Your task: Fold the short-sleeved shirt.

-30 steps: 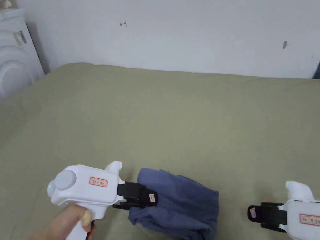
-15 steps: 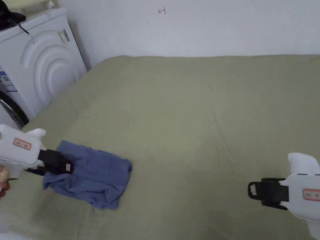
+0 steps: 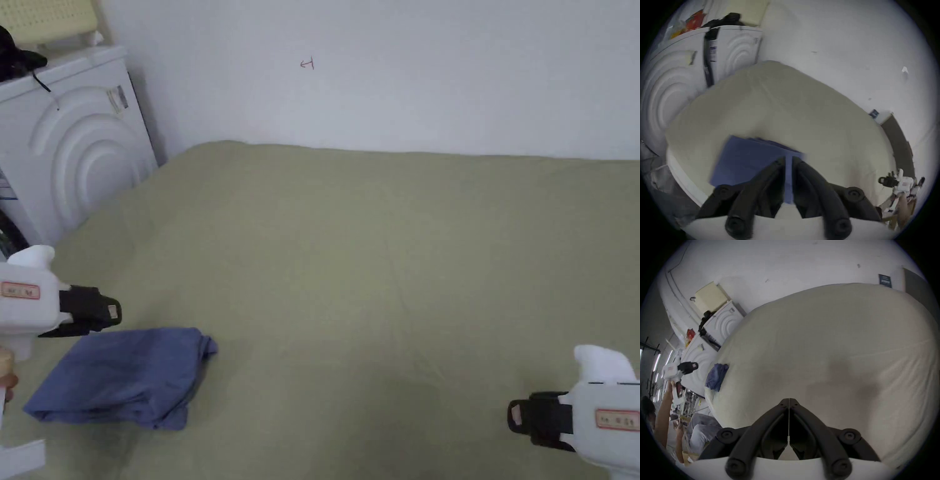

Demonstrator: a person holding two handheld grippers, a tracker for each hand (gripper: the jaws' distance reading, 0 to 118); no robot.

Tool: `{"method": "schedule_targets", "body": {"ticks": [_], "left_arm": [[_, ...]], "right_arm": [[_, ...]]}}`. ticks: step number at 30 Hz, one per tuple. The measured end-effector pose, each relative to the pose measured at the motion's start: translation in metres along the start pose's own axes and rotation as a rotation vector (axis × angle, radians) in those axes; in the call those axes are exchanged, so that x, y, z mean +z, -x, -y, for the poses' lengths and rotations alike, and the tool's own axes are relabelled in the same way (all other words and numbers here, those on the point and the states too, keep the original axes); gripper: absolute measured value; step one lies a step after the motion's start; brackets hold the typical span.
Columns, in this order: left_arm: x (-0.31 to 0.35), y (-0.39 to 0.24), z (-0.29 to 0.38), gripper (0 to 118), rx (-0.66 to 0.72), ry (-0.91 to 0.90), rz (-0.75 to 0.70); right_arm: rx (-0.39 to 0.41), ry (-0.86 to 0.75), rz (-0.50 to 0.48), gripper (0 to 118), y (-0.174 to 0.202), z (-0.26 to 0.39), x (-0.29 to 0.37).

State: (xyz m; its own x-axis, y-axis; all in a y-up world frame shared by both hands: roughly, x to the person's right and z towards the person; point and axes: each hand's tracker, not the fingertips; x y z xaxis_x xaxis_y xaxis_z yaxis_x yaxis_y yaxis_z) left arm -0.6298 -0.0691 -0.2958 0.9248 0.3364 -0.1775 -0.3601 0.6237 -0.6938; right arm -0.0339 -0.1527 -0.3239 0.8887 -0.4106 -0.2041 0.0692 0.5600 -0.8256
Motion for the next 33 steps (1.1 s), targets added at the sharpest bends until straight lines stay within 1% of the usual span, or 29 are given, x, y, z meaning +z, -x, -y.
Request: {"method": "schedule_targets", "body": {"ticks": [1,2,3,5,7,9,12,14,16,17,19,22,24,26,29,31,33], "left_arm": [[-0.003,-0.025,0.011,5,-0.011,0.011,0.053],[-0.005,-0.053,0.023,0,-0.036,-0.002,0.065],[-0.007,-0.078,0.034,0,-0.062,-0.026,0.034],[-0.011,-0.129,0.063,0,-0.097,-0.046,0.029],[-0.013,-0.178,0.088,0,-0.112,-0.068,0.033],[-0.016,-0.216,0.109,0,-0.163,-0.088,0.058],[-0.007,-0.276,0.138,0,-0.262,-0.172,0.069],[0.002,-0.301,0.151,0,-0.251,-0.213,0.097],[0.011,-0.318,0.162,0,-0.264,-0.269,0.101],[0.016,-0.324,0.167,0,-0.280,-0.317,0.077],[0.024,-0.329,0.174,0,-0.324,-0.419,0.008],[0.025,-0.333,0.178,0,-0.351,-0.440,-0.023],[0.027,-0.334,0.178,0,-0.348,-0.456,-0.016],[0.032,-0.331,0.173,0,-0.340,-0.488,-0.027],[0.039,-0.335,0.163,0,-0.348,-0.517,-0.029],[0.045,-0.335,0.156,0,-0.372,-0.560,-0.024],[0.050,-0.343,0.151,0,-0.404,-0.586,-0.023]], "right_arm": [[-0.008,-0.018,0.027,0,-0.006,-0.002,0.009],[-0.006,-0.038,0.055,0,-0.011,-0.004,0.017],[-0.006,-0.055,0.081,0,-0.017,-0.004,0.023],[0.002,-0.102,0.157,0,-0.027,-0.004,0.041],[0.015,-0.131,0.198,0,-0.035,-0.003,0.056],[0.032,-0.169,0.250,0,-0.043,0.001,0.076],[0.058,-0.228,0.322,0,-0.054,0.008,0.106],[0.079,-0.279,0.394,0,-0.060,0.012,0.127],[0.110,-0.334,0.486,0,-0.063,0.014,0.142],[0.129,-0.361,0.524,0,-0.064,0.015,0.148],[0.172,-0.439,0.567,0,-0.064,0.019,0.157],[0.216,-0.568,0.581,0,-0.062,0.023,0.167],[0.238,-0.607,0.587,0,-0.059,0.023,0.171],[0.242,-0.650,0.589,0,-0.055,0.019,0.177],[0.262,-0.674,0.591,0,-0.053,0.011,0.186],[0.278,-0.691,0.611,0,-0.052,0.007,0.191],[0.270,-0.705,0.620,0,-0.053,0.003,0.195]]}}
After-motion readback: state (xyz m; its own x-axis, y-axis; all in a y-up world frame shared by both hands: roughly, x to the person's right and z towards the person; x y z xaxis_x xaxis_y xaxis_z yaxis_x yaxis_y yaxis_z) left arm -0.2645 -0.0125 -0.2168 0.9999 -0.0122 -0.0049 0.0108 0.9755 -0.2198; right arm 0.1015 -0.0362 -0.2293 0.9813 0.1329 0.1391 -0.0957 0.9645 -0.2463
